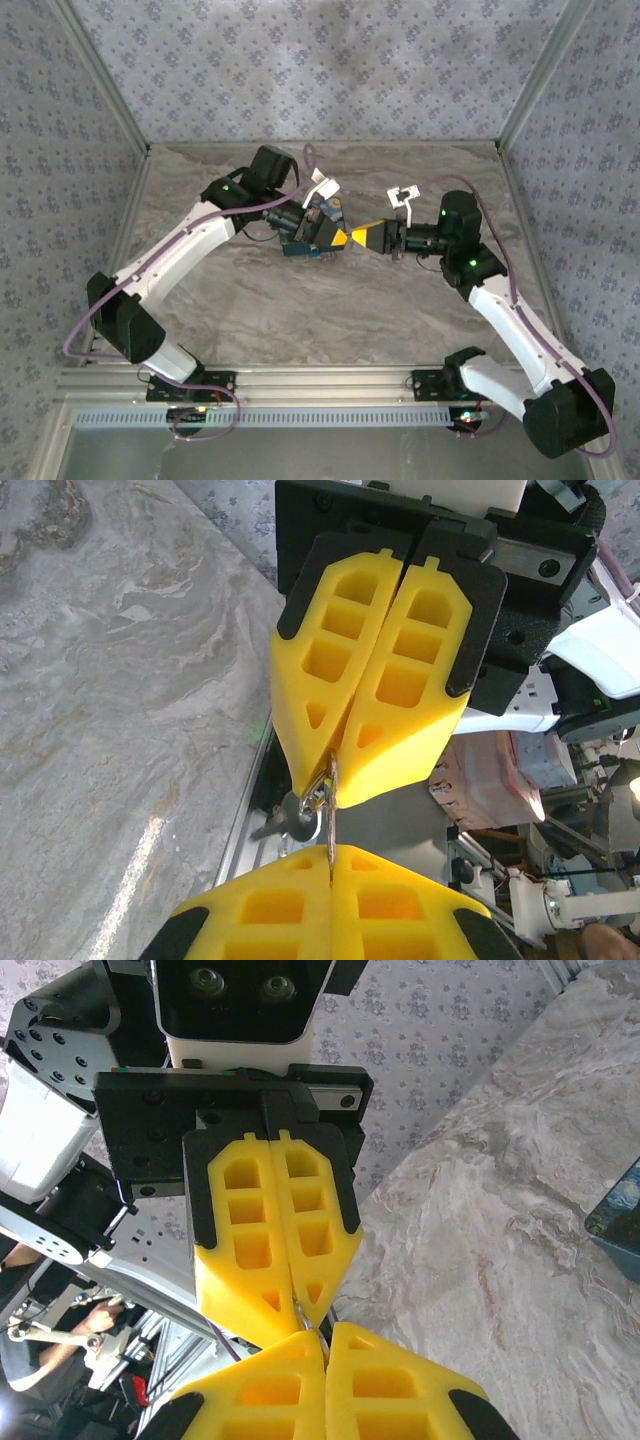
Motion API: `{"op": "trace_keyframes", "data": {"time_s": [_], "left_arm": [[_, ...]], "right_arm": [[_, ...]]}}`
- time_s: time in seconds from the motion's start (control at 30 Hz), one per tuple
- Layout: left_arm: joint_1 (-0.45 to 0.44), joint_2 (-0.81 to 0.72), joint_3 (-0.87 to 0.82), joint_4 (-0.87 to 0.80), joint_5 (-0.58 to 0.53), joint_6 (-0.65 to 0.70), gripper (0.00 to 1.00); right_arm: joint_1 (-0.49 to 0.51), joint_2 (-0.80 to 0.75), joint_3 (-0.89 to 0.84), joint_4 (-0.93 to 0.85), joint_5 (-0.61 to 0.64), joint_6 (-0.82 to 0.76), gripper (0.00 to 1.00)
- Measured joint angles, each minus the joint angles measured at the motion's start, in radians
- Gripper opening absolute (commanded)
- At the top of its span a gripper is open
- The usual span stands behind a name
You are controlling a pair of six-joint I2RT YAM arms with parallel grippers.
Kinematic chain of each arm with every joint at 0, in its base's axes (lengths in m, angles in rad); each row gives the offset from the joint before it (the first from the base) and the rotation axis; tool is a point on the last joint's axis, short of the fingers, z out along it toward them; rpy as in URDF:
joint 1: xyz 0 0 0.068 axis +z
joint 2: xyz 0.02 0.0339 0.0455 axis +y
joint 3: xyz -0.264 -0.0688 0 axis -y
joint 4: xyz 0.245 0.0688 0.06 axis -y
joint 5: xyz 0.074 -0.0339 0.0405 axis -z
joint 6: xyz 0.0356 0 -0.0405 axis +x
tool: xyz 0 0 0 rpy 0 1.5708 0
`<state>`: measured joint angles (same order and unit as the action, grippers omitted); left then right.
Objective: Unlock a padlock with a key
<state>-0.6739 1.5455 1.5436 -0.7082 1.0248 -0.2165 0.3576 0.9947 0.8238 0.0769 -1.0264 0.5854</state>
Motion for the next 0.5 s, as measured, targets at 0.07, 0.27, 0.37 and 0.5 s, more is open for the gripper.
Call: {"op": "trace_keyframes", "data": {"time_s": [0.07, 0.27, 0.37, 0.5], "left_arm": [[0.000, 0.000, 0.000, 0.000, 0.000, 0.000, 0.00], [0.006, 0.000, 0.000, -0.017, 0.002, 0.000, 0.00], [0.011, 0.000, 0.000, -0.026, 0.005, 0.000, 0.00], [0.015, 0.000, 0.000, -0.022, 0.000, -0.004, 0.30]], "right_arm": [[0.000, 0.000, 0.000, -0.002, 0.000, -0.003, 0.00], [0.016, 0.000, 0.007, -0.039, 0.008, -0.047, 0.00], [0.024, 0.000, 0.011, -0.057, 0.019, -0.071, 0.00], [0.028, -0.004, 0.013, -0.069, 0.039, -0.089, 0.00]]}}
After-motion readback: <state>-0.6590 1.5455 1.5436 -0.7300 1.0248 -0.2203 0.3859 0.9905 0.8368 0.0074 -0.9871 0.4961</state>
